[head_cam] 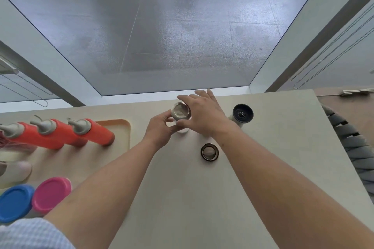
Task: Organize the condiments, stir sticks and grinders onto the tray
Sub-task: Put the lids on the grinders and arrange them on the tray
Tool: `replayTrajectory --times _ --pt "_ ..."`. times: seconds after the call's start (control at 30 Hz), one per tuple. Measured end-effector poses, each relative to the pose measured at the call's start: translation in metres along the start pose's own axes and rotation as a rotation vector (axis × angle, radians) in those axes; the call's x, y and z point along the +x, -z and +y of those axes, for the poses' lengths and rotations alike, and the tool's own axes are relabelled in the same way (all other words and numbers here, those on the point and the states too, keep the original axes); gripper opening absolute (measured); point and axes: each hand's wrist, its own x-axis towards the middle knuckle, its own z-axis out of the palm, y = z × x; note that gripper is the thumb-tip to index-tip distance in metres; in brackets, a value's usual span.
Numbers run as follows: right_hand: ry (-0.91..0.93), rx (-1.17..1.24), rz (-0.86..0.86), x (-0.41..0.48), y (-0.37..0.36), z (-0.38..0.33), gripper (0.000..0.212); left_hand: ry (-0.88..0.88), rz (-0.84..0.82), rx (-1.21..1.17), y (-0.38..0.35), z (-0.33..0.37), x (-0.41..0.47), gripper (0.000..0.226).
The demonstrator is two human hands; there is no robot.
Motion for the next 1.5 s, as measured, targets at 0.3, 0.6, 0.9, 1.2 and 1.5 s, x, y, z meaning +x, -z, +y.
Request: replayTrajectory --times 0.3,0.6,0.9,1.2,1.5 --pt "-0.089 -0.082 0.124 0.003 -0.014 -0.012 0.076 -0.039 0.070 0.006 -0.005 0.003 -0.006 0.026" --pt "-0.070 0.035 0.160 -0.003 -0.020 -0.002 0.062 0.001 0.114 -0.005 -0.010 -0.005 -0.005 0.019" --pt "-0.161 -0.089 0.151 -0.006 -0.023 -0.018 0.069 0.012 0.138 0.067 -0.013 0.000 -0.008 0.025" --pt "-0.139 0.063 0.381 -0.056 -0.023 0.018 0.054 0.194 0.176 0.249 -0.028 -0.013 -0.035 0.075" --pt "-0.235 0.111 0.463 -0.126 -0.041 0.072 0.014 -0.009 0.035 0.481 -0.088 -0.002 -0.065 0.052"
